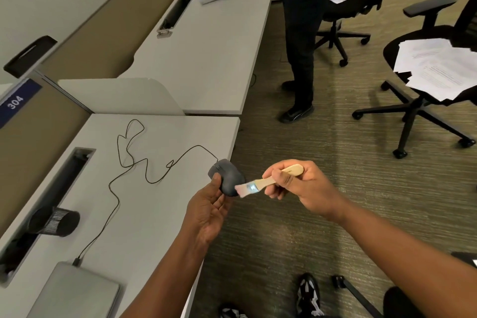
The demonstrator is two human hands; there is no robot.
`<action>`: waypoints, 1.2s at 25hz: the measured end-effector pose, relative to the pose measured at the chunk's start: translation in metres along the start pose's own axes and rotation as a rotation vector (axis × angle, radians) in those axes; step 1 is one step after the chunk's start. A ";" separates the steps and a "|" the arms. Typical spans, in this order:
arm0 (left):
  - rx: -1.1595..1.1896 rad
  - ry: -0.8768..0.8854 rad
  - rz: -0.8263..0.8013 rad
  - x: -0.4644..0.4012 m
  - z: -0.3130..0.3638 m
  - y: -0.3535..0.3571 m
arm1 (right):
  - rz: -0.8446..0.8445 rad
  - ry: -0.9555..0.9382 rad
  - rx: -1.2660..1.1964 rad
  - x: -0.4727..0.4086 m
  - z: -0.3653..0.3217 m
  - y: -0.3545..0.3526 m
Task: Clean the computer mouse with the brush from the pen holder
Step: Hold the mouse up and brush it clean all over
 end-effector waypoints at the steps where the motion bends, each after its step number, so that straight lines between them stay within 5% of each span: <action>1: -0.006 -0.005 -0.008 0.000 0.000 0.001 | -0.016 -0.017 -0.014 0.000 0.000 0.002; 5: -0.052 -0.017 -0.032 -0.001 0.000 0.006 | -0.118 0.003 0.070 0.002 0.008 0.019; 26: -0.098 -0.033 -0.142 -0.002 0.002 0.003 | 0.231 -0.063 0.094 0.004 0.000 -0.012; 30: -0.125 -0.042 -0.166 0.000 0.001 0.001 | 0.162 -0.096 0.017 0.003 -0.009 -0.009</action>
Point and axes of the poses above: each hand's wrist, its own x-axis away from the middle knuckle, its own y-axis out of the palm, z = x × y, the point moved 2 cm from there along -x, towards the middle knuckle, and after that the axes turned 6 degrees about -z, right-handed, at the moved point
